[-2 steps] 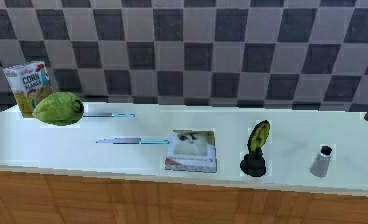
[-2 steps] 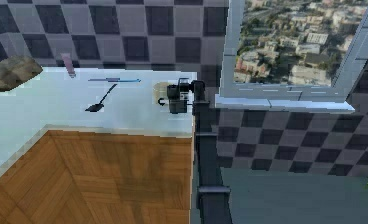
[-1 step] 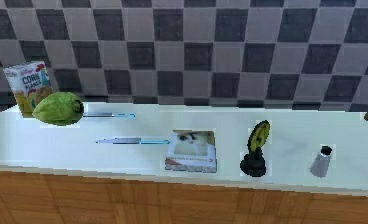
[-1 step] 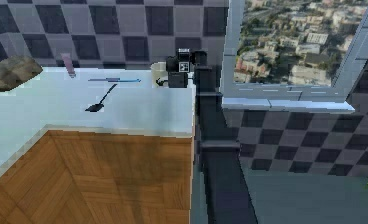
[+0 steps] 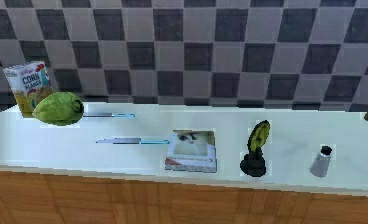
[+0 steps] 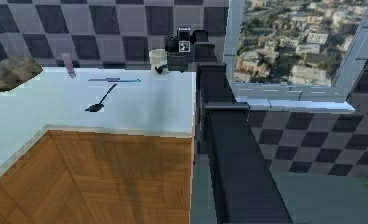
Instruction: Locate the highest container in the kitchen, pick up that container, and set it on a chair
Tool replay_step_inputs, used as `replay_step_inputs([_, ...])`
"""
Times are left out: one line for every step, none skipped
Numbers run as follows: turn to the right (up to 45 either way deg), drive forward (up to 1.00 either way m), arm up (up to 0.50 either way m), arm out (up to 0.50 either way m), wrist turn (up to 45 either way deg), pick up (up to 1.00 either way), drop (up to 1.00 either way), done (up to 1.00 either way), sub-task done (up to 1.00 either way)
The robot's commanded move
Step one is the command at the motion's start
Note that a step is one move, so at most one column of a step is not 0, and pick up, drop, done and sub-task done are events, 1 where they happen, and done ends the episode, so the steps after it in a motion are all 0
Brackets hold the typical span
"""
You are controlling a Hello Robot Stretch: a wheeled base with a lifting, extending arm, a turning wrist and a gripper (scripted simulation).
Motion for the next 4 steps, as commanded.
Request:
replay_step_inputs([0.0, 0.0, 0.0, 0.0, -45.0, 0.0, 0.0, 0.0, 0.0])
replay_step_inputs([0.0, 0.0, 0.0, 0.0, -45.0, 0.0, 0.0, 0.0, 0.0])
replay_step_inputs([0.0, 0.0, 0.0, 0.0, -33.0, 0.0, 0.0, 0.0, 0.0])
replay_step_inputs([0.0, 0.0, 0.0, -0.48, 0.0, 0.0, 0.0, 0.0, 0.0])
